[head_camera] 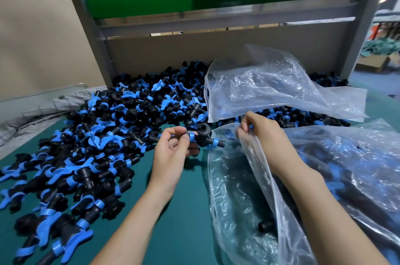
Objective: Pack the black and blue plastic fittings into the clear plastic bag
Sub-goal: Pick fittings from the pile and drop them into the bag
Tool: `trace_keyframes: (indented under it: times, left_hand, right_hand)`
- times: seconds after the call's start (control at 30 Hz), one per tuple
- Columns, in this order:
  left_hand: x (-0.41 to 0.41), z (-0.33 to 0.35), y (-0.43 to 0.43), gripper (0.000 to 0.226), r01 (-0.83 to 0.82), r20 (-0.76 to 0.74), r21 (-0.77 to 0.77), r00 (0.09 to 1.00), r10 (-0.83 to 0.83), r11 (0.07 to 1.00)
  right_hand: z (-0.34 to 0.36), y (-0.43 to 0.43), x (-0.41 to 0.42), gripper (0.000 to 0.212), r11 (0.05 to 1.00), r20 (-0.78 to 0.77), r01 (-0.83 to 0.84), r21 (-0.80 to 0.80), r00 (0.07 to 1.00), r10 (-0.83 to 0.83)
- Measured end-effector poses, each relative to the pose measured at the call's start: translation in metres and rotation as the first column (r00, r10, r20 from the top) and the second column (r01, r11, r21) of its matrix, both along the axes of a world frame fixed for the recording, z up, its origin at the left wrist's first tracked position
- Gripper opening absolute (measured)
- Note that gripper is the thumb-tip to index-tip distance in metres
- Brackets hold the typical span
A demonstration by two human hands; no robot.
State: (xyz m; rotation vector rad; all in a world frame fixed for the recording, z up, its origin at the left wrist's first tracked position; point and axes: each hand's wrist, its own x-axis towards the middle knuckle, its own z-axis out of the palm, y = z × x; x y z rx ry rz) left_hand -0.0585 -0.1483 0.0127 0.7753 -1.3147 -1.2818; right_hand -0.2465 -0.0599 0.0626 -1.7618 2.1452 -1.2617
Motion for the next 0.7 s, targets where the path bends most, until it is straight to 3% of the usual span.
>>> trace_keyframes:
  times: [0.1, 0.4, 0.57, 0.63, 0.7]
  left_hand:
    - [-0.013, 0.01, 0.022, 0.015, 0.034, 0.001, -0.01, 0.999, -0.034, 0.999]
    - [-0.011, 0.046, 0.097, 0.014, -0.077, 0.059, -0.05, 0.995, 0.08, 0.996]
    - [-0.001, 0.058, 0.123, 0.025, -0.285, -0.038, -0.158, 0.958, 0.283, 0.945]
    - [0.001, 0.056, 0.129, 0.02, -0.286, 0.004, -0.183, 0.957, 0.291, 0.941]
    - [-0.004, 0.051, 0.134, 0.012, -0.219, 0.143, -0.149, 0.96, 0.24, 0.964]
  right_hand:
    - [0.008, 0.001, 0.0, 0.023, 0.998, 0.011, 0.001, -0.06, 1.0, -0.001]
    - [0.033, 0.009, 0.005, 0.027, 0.98, 0.053, -0.006, -0.199, 0.998, 0.017]
    - [0.04, 0.013, 0.002, 0.026, 0.976, 0.107, -0.01, -0.217, 0.994, 0.034]
    - [0.042, 0.014, 0.001, 0.025, 0.977, 0.114, -0.011, -0.214, 0.993, 0.036]
    - [0.045, 0.014, 0.003, 0.024, 0.977, 0.094, -0.027, -0.213, 0.994, 0.048]
